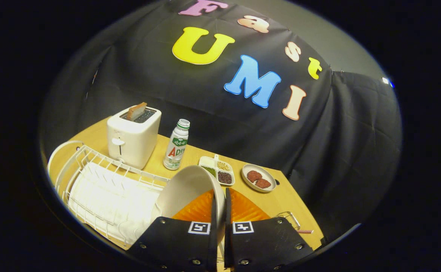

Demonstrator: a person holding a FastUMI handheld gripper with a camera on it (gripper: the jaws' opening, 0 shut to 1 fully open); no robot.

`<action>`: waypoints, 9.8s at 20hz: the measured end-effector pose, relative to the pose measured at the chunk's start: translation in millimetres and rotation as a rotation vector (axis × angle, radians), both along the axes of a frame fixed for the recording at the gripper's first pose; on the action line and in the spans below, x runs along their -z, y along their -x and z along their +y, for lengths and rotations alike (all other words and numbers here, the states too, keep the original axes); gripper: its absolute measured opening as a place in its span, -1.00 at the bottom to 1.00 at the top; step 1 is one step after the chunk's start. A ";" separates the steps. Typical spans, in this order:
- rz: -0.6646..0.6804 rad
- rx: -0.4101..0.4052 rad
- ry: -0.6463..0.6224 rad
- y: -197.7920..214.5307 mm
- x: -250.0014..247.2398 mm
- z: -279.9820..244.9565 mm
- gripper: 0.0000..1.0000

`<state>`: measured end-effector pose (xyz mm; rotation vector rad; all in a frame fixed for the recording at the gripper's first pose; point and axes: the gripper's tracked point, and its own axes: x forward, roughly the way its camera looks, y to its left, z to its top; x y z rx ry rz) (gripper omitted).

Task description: Take the plate from the dish rack, then take the spoon from the basket and place it into the plate.

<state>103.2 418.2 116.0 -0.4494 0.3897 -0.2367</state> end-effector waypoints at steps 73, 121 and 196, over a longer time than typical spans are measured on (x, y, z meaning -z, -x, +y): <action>0.314 0.157 -0.538 210.4 190.9 -77.1 -0.97; 0.045 0.113 -0.339 103.5 36.3 -221.1 -0.99; -0.357 -0.377 -0.395 178.5 -171.2 -63.6 0.29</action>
